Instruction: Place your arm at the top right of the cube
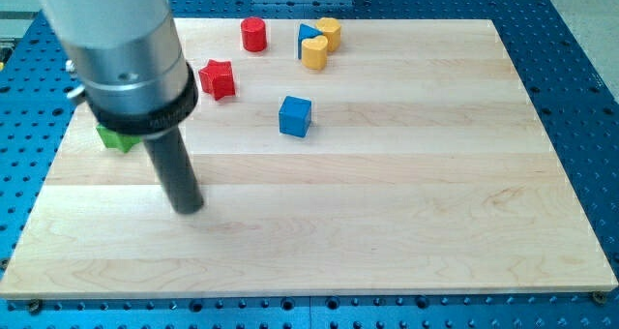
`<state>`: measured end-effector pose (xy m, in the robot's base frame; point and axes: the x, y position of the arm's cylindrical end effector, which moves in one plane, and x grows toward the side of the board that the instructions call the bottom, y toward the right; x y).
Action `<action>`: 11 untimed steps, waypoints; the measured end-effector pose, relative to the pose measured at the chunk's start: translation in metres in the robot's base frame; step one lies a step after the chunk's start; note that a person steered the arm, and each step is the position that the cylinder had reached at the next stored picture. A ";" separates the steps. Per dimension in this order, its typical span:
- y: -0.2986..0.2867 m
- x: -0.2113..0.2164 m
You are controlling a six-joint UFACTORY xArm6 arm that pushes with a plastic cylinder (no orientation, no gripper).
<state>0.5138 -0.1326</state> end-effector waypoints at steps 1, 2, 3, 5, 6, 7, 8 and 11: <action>-0.008 -0.043; -0.017 -0.034; 0.016 -0.037; -0.017 -0.060; -0.017 -0.058; -0.007 -0.064; 0.035 -0.090; 0.212 -0.281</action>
